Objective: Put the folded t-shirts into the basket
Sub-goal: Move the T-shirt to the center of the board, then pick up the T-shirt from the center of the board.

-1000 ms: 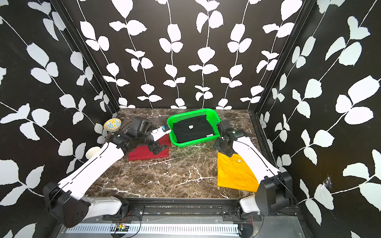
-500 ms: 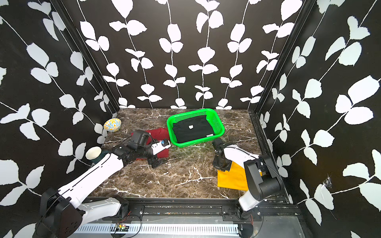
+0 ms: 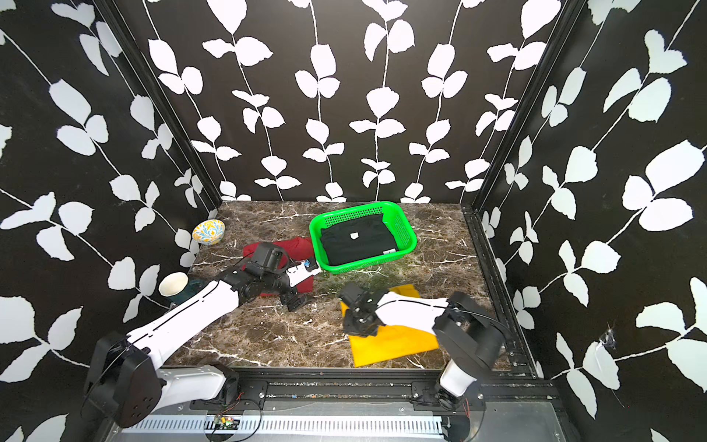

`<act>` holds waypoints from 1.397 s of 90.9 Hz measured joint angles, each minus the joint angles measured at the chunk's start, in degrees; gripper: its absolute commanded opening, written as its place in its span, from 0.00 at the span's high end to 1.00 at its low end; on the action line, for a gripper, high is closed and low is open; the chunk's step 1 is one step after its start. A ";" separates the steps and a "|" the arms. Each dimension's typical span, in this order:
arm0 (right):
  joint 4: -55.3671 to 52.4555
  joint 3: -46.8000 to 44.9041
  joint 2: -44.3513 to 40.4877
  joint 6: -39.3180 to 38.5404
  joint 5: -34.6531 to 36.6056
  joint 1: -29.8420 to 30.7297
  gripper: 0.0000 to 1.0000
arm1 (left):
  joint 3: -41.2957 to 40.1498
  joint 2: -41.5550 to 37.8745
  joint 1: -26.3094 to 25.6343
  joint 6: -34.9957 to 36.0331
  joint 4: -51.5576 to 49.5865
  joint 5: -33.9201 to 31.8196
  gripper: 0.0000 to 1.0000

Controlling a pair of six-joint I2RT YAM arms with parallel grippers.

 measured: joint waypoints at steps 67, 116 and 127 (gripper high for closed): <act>-16.28 -2.36 -31.56 6.84 11.91 -8.26 0.45 | 9.18 26.38 -10.47 -8.57 1.20 -6.58 0.10; -22.45 -2.47 -31.47 5.44 14.29 -13.05 0.43 | 17.92 35.08 -10.12 -12.96 -7.23 -2.19 0.56; -22.86 -2.12 -30.03 5.49 14.19 -13.77 0.43 | 18.49 36.13 -11.15 -12.57 -7.93 -0.48 0.71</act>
